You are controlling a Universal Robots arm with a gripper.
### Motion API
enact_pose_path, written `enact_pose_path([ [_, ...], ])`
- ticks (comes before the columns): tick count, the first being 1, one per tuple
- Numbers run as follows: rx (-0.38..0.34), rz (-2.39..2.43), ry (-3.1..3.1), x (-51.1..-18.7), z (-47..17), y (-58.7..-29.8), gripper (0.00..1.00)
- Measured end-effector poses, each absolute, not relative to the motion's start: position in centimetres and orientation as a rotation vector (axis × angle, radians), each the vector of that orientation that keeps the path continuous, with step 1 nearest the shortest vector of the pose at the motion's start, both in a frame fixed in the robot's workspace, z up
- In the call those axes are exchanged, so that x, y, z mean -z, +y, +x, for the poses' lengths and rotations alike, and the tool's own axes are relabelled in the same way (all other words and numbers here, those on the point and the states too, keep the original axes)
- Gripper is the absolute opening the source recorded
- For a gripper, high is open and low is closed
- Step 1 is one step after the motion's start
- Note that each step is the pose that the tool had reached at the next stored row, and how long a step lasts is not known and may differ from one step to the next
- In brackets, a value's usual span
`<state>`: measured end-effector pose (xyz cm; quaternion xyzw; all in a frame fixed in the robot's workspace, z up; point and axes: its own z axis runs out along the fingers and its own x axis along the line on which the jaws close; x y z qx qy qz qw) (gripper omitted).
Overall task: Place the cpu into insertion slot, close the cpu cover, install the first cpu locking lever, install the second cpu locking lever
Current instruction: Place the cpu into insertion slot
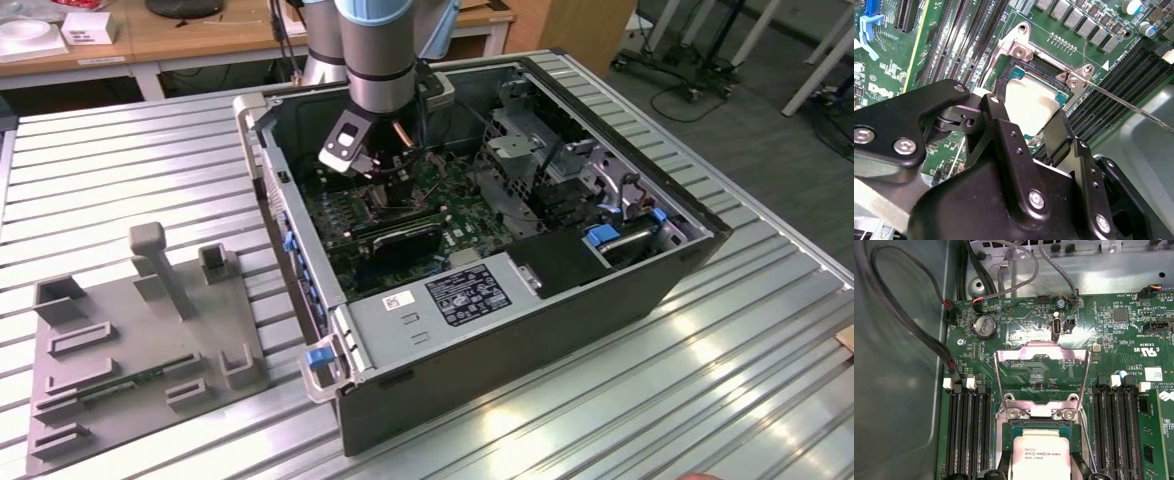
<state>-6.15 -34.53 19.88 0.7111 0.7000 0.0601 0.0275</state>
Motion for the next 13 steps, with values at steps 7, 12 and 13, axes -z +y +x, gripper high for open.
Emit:
enact_pose_path([
  [7, -0.185, 2.193, 2.159, -19.84, -6.2, -34.52, 0.54],
  [12, -0.183, 2.192, 2.158, -19.81, -6.2, -34.52, 0.54],
  [13, -0.181, 2.191, 2.158, -19.8, -6.2, -34.52, 0.54],
])
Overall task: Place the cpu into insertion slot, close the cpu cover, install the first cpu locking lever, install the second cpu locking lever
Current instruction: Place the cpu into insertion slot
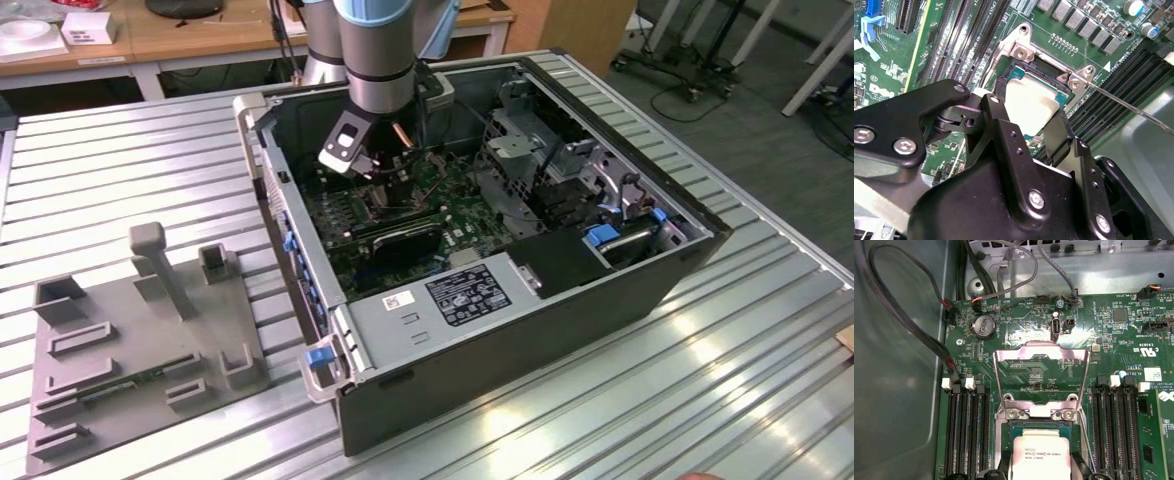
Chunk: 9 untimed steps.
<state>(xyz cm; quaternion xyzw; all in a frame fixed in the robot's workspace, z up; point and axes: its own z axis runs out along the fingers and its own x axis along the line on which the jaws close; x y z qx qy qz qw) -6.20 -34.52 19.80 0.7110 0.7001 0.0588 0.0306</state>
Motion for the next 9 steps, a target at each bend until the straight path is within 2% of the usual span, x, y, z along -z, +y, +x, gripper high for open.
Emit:
enact_pose_path([
  [9, -0.172, 2.187, 2.154, -19.79, -6.2, -34.52, 0.54],
])
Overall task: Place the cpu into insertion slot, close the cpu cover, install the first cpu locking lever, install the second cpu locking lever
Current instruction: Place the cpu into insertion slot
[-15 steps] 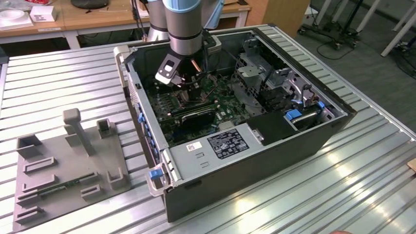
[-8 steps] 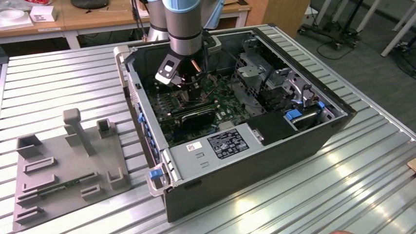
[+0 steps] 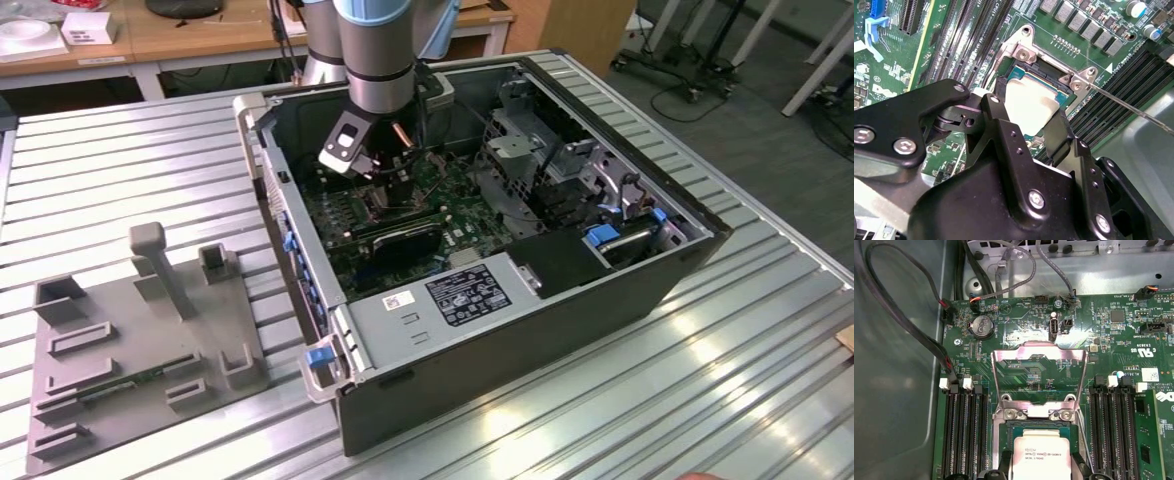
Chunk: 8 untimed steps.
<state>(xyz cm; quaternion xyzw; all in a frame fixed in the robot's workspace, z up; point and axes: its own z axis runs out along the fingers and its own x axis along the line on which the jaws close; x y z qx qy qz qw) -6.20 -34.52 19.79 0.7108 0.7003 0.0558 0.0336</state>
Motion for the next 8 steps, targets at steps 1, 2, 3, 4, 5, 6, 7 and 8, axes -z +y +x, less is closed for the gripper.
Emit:
enact_pose_path([
  [1, -0.171, 2.187, 2.154, -19.78, -6.2, -34.52, 0.54],
  [2, -0.172, 2.187, 2.154, -19.75, -6.2, -34.52, 0.54],
  [3, -0.172, 2.187, 2.154, -19.72, -6.2, -34.52, 0.54],
  [4, -0.171, 2.187, 2.154, -19.71, -6.2, -34.52, 0.54],
  [5, -0.171, 2.186, 2.154, -19.71, -6.2, -34.52, 0.54],
  [6, -0.171, 2.186, 2.154, -19.7, -6.2, -34.52, 0.54],
  [7, -0.172, 2.187, 2.154, -19.7, -6.2, -34.52, 0.54],
  [8, -0.172, 2.187, 2.154, -19.68, -6.2, -34.51, 0.54],
])
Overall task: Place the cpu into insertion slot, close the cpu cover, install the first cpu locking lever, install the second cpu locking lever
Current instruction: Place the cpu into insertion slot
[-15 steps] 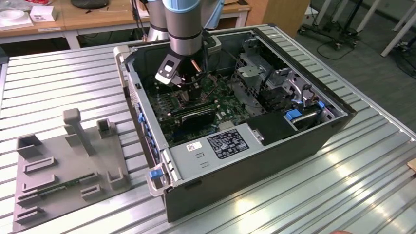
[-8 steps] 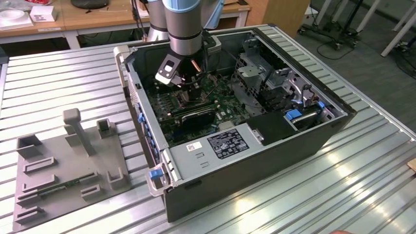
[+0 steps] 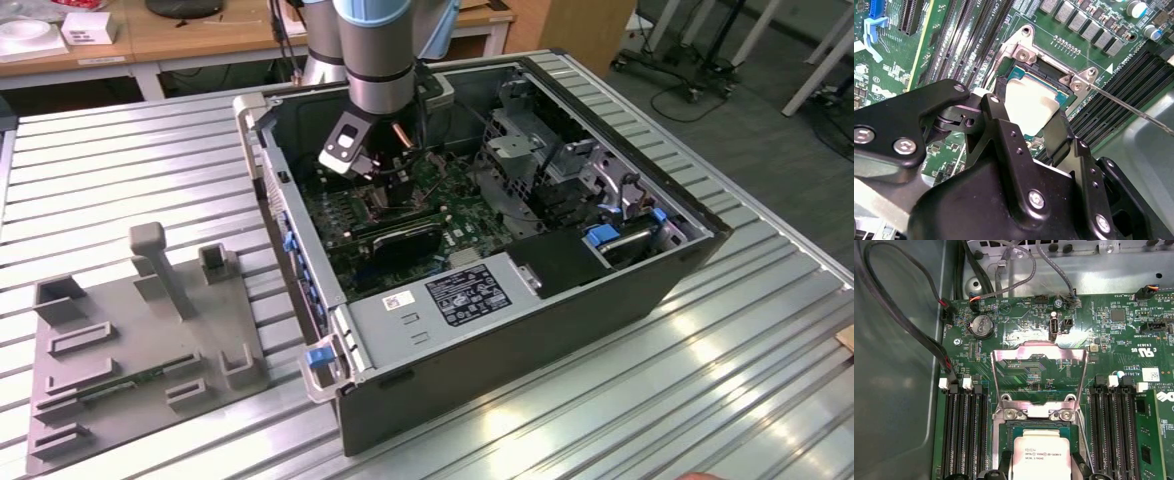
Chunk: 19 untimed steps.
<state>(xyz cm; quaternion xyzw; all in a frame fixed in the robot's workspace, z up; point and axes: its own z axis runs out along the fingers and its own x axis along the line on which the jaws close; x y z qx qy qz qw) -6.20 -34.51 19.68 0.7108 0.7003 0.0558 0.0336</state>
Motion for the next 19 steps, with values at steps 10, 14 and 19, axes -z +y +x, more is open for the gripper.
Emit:
enact_pose_path([
  [10, -0.172, 2.187, 2.154, -19.59, -6.2, -34.32, 0.54],
  [14, -0.172, 2.187, 2.155, -19.56, -6.21, -34.32, 0.54],
  [19, -0.172, 2.187, 2.155, -19.53, -6.21, -34.31, 0.54],
])
